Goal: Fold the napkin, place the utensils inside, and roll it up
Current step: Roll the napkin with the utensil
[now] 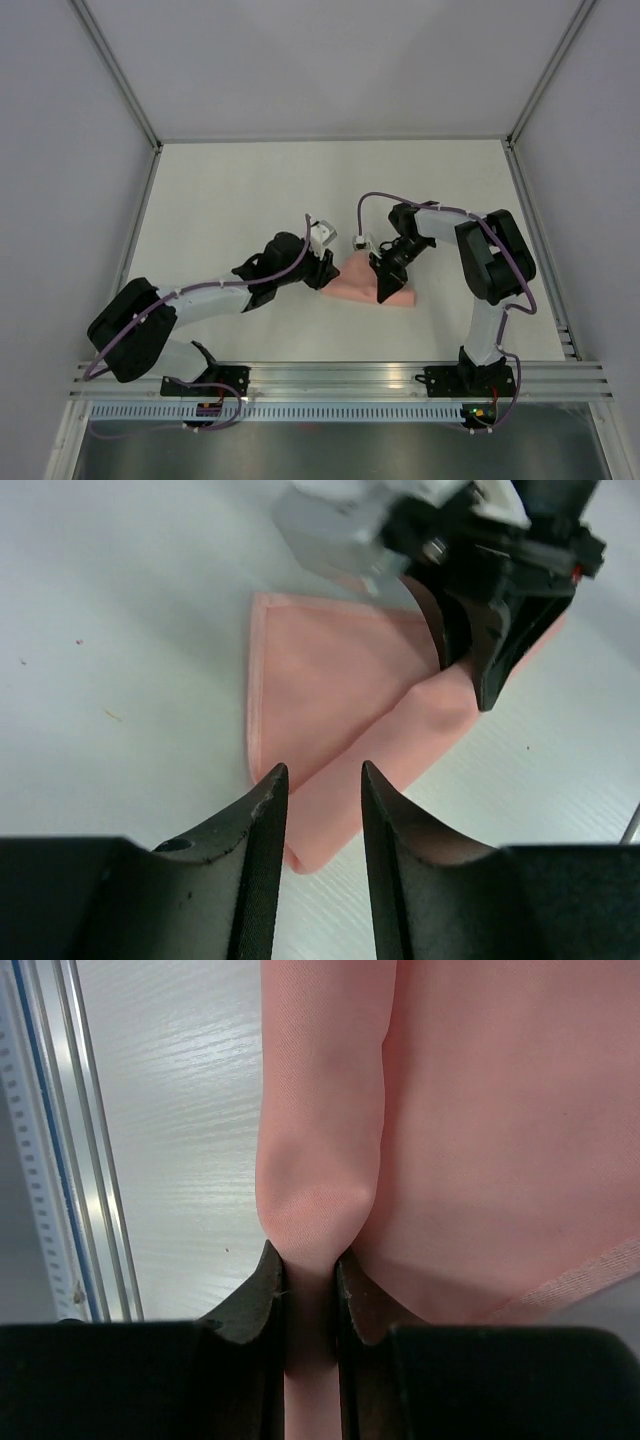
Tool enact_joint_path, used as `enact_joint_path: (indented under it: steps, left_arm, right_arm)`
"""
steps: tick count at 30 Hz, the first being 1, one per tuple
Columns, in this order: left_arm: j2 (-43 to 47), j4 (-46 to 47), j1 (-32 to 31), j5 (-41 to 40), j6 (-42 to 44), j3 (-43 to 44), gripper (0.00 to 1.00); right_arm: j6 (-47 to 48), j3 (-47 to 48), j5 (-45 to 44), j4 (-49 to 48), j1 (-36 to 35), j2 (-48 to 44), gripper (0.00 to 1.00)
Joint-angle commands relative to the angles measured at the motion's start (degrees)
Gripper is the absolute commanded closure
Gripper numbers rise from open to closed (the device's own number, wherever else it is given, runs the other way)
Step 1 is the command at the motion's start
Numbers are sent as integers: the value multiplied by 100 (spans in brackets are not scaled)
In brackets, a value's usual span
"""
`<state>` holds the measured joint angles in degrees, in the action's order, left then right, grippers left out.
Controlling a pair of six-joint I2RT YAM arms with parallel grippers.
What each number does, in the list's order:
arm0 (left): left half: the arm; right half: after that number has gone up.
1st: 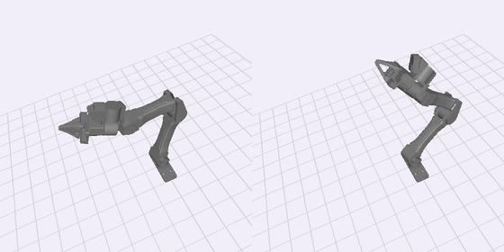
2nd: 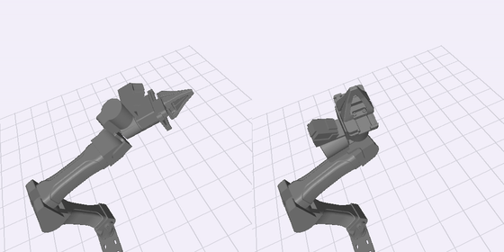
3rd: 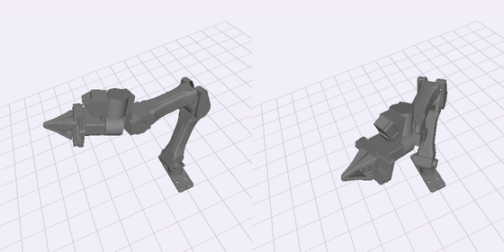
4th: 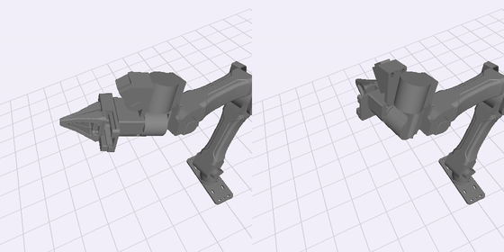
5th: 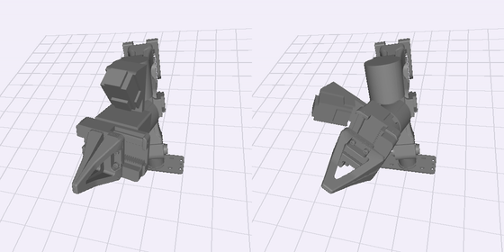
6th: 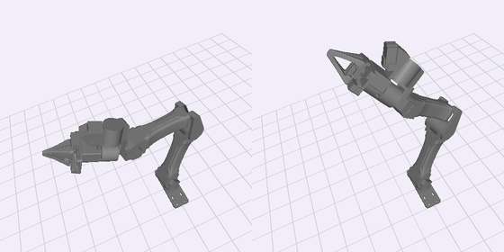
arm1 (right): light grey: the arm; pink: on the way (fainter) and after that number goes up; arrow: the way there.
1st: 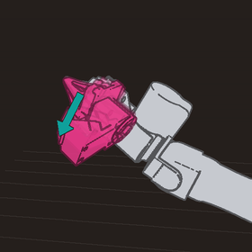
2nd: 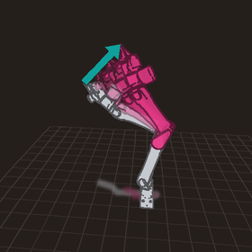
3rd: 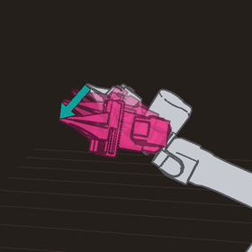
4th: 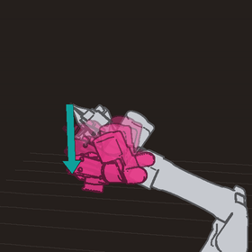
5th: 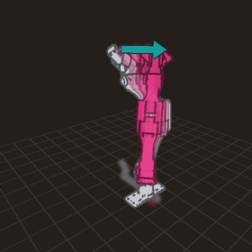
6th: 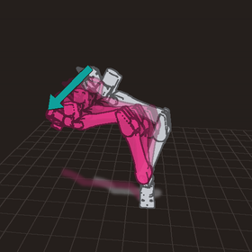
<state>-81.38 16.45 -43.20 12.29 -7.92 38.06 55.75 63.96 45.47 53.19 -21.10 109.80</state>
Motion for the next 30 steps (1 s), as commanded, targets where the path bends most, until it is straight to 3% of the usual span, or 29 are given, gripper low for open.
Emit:
enact_joint_path:
  steps: [1,4,13,16,20,25,30]
  left_arm:
    - [298,1229,-556,-1026,439,-484,59]
    - [203,1449,-1495,-1762,1291,-537,57]
    - [-948,1246,-2806,-2670,2997,78,50]
    - [-1370,1615,-3027,-2916,3428,87,45]
    - [-1897,2371,-3116,-3347,4104,-27,31]
    - [-2223,2451,-3107,-3523,4352,43,30]
    - [-2391,2127,-3054,-3288,4212,34,39]
  right_arm:
    - [455,37,-645,69,18,665,100]
    - [428,256,-671,165,36,937,100]
    - [393,626,-671,359,168,1413,100]
    - [367,661,-680,359,194,1483,99]
    - [341,705,-663,359,203,1527,100]
    - [297,714,-663,350,212,1544,100]
    - [288,740,-663,385,221,1597,100]
